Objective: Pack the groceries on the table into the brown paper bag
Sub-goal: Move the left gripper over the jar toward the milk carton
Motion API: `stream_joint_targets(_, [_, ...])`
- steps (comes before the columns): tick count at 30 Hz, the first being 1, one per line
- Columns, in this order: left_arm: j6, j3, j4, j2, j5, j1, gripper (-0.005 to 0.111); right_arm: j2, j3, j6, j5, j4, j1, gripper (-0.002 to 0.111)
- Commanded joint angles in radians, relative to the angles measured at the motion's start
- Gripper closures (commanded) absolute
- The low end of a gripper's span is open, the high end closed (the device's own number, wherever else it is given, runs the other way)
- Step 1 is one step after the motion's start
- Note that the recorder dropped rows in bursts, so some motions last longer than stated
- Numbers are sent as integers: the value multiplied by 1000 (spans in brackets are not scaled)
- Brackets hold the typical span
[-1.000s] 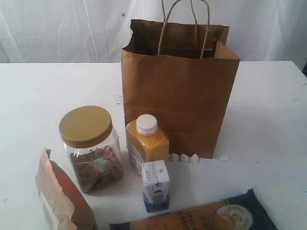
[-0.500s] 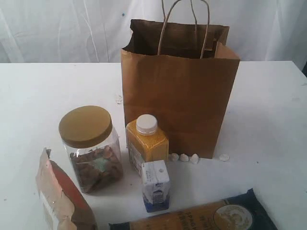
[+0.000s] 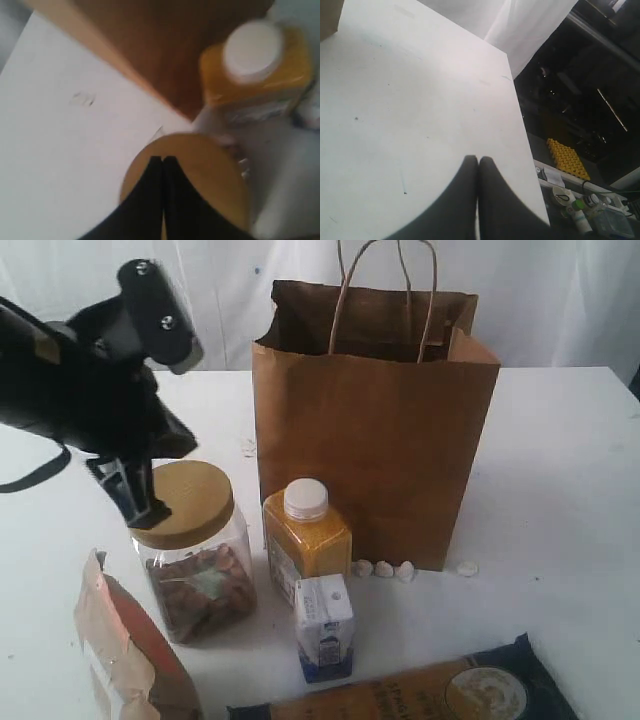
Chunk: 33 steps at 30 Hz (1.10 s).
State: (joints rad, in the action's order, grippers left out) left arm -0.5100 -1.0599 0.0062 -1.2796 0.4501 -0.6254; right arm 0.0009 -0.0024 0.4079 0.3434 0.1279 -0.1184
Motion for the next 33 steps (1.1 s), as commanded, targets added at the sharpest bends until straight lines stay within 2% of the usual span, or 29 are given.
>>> stream_joint_targets(1, [-20, -29, -227, 11, 8, -102, 107, -1, 2, 5, -8, 2, -1, 108])
stream_joint_targets(4, [-21, -29, -364, 11, 12, -126, 107, -1, 2, 5, -8, 2, -1, 108])
stream_joint_targets(9, [-9, -29, -588, -17, 99, -126, 107, -1, 2, 5, -8, 2, -1, 108])
stream_joint_targets(13, [-62, -29, -649, -73, 180, -137, 106, -1, 2, 5, -8, 2, -1, 108])
stream_joint_targets(16, [-123, -29, -660, -118, 226, -164, 95, -1, 2, 5, -8, 2, -1, 108])
stream_joint_targets(20, [-141, -29, -670, -174, 237, -241, 72, -1, 2, 5, -8, 2, -1, 108])
stream_joint_targets(21, [-155, -29, -670, -183, 234, -256, 67, -1, 2, 5, -8, 2, -1, 108])
stream_joint_targets(22, [-186, -29, -670, -199, 223, -286, 56, -1, 2, 5, -8, 2, -1, 108])
stream_joint_targets(26, [-202, -29, -692, -197, 164, -307, 35, -1, 2, 5, -8, 2, -1, 108])
stream_joint_targets(30, [-200, -29, -719, -197, 165, -307, 34, -1, 2, 5, -8, 2, -1, 108])
stream_joint_targets(33, [-42, -29, -617, -197, 88, -307, 34, -1, 2, 5, -8, 2, -1, 108])
